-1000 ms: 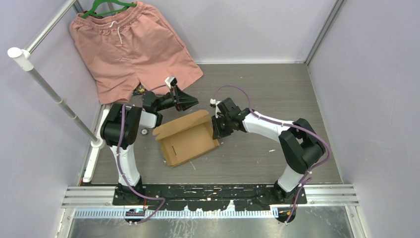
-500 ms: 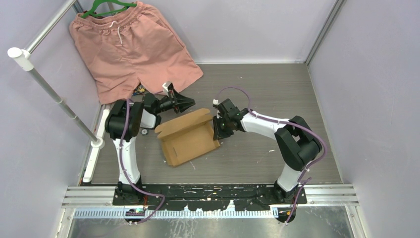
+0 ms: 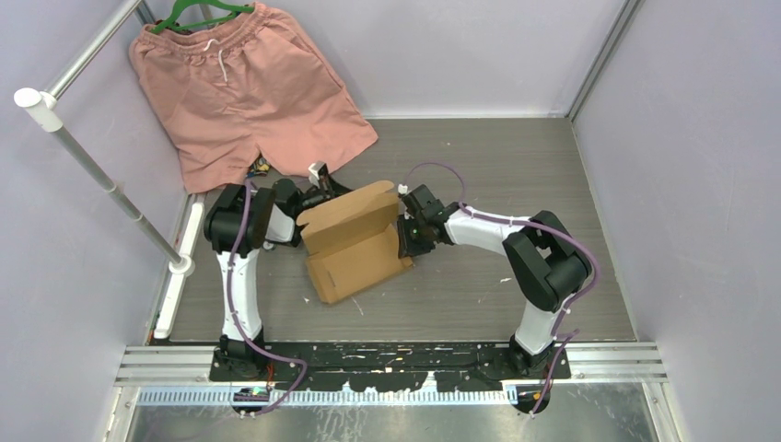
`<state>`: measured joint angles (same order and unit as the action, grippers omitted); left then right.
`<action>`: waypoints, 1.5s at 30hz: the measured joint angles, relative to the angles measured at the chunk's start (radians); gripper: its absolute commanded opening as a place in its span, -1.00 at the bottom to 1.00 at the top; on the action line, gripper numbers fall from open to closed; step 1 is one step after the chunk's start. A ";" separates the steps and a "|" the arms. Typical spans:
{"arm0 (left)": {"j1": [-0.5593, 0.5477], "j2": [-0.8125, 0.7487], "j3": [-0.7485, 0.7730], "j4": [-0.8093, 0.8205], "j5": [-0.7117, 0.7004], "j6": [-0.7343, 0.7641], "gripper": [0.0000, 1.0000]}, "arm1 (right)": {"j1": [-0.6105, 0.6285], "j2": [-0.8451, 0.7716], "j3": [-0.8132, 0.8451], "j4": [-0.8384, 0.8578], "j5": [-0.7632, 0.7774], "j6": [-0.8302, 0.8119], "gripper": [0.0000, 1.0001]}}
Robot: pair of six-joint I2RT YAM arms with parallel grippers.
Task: Fold the paper box
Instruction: Fold the paper box at the center of the board.
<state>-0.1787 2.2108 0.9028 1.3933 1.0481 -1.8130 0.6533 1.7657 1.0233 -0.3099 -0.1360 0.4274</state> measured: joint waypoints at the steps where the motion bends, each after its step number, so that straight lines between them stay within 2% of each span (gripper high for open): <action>1: -0.003 0.006 0.000 0.000 0.000 0.003 -0.56 | 0.000 0.002 0.002 0.003 0.005 -0.001 -0.61; 4: -0.014 0.013 0.000 0.000 0.000 0.011 -0.56 | 0.000 0.005 0.006 0.005 0.023 -0.005 -0.73; 11: -0.031 0.024 0.011 0.001 0.000 0.013 -0.56 | 0.007 0.005 0.010 0.019 0.091 -0.009 -0.74; 13: -0.035 0.039 0.027 0.001 0.000 0.010 -0.57 | 0.017 0.001 0.010 0.020 0.127 -0.010 -0.69; 16: -0.042 0.059 0.048 0.000 0.000 0.006 -0.57 | 0.028 0.000 0.010 0.025 0.166 -0.009 -0.47; 21: -0.061 0.081 0.075 0.000 0.000 -0.006 -0.57 | 0.032 0.007 0.013 0.022 0.219 -0.018 -0.26; 31: -0.080 0.122 0.121 0.000 0.003 -0.021 -0.57 | 0.031 0.008 0.006 0.069 0.214 -0.049 -0.16; 34: -0.085 0.124 0.122 0.000 0.006 -0.022 -0.57 | 0.030 0.013 0.007 0.087 0.203 -0.068 -0.24; 36: -0.089 0.124 0.125 0.000 0.008 -0.023 -0.57 | 0.029 0.021 0.016 0.093 0.196 -0.082 -0.56; 43: -0.092 0.126 0.136 0.000 -0.002 -0.032 -0.57 | 0.006 0.046 0.041 0.095 0.164 -0.115 -0.93; 45: -0.091 0.129 0.141 0.000 -0.005 -0.035 -0.57 | 0.006 0.053 0.050 0.091 0.165 -0.117 -0.97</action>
<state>-0.2699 2.3394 1.0435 1.3933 1.0431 -1.8484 0.6590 1.8183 1.0733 -0.2192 0.0288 0.3099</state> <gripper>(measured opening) 0.218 0.147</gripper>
